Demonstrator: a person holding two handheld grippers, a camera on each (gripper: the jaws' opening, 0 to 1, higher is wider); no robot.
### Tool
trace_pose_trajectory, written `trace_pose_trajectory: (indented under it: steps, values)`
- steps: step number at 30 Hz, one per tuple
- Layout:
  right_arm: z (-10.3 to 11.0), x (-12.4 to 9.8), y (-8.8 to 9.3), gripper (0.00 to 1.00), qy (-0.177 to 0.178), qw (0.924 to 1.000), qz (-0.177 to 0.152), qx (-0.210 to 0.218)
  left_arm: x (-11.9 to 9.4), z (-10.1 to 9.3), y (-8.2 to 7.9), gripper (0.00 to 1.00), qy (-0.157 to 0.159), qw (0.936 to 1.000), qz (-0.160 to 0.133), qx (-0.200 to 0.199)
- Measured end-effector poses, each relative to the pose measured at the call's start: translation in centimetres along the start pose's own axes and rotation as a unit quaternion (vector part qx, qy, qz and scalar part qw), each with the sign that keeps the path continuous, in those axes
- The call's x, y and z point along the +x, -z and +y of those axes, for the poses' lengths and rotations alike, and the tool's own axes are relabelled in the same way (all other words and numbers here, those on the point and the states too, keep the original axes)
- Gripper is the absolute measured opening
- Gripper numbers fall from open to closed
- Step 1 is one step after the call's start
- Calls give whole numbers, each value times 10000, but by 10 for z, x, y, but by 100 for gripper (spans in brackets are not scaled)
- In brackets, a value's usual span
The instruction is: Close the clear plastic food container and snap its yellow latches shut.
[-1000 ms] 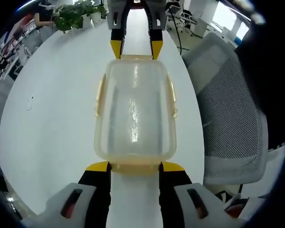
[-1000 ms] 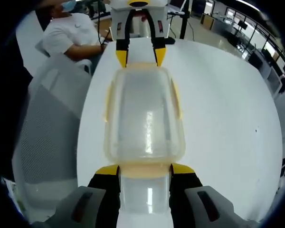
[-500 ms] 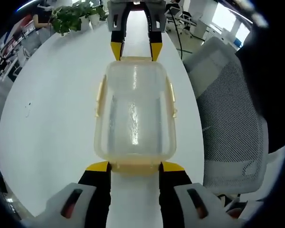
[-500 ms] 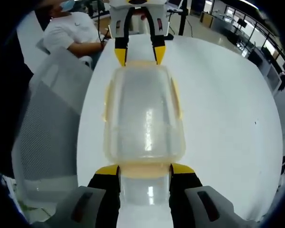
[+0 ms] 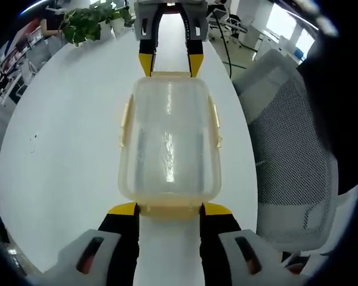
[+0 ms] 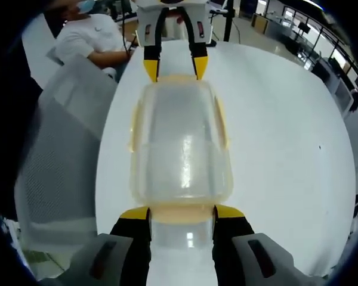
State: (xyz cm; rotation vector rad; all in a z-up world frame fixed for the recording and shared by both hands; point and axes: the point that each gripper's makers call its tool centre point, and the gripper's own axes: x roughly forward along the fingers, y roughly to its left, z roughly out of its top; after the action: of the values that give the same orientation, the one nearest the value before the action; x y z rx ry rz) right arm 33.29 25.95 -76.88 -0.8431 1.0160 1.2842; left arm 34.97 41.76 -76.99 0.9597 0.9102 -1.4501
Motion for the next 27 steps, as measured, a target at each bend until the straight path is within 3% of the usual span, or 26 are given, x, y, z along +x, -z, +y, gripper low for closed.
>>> trace_pose_trajectory:
  steps: [27]
  values:
    - [-2,-8,31,38,-4,10000,59,9,15,0,-28,38,27,10000,-44,-7]
